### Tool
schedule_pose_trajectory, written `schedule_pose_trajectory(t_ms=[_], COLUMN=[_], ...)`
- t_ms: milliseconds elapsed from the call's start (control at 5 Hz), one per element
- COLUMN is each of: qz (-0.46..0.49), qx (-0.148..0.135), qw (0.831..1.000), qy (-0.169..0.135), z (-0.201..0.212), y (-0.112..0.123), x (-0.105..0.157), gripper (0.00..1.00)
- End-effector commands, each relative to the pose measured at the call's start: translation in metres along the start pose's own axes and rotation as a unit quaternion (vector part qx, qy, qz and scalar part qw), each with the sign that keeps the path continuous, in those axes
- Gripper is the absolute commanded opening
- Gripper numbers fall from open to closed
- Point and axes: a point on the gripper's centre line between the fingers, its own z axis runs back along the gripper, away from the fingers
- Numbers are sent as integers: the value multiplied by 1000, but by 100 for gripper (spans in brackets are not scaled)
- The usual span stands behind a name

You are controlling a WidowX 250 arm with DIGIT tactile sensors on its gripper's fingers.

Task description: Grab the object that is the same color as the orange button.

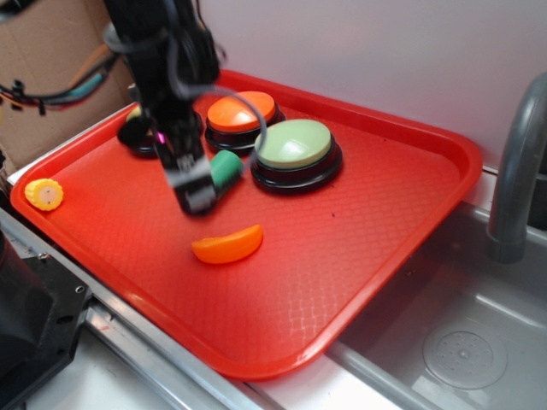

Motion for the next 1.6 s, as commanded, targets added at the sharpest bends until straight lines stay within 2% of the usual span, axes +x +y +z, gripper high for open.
schedule_pose_trajectory(t_ms=[0,400,800,1000,1400], qz=[-23,-41,-50,-41,-28], qx=[-14,-29,-58,-62,-69], qw=[999,998,995,995,995], qy=[-21,-46,-70,-68,-70], z=[-44,-64,-63,-65,-65], y=[-22,-30,-31,-31,-28], x=[4,8,6,7,9], gripper=[100,100,100,0,0])
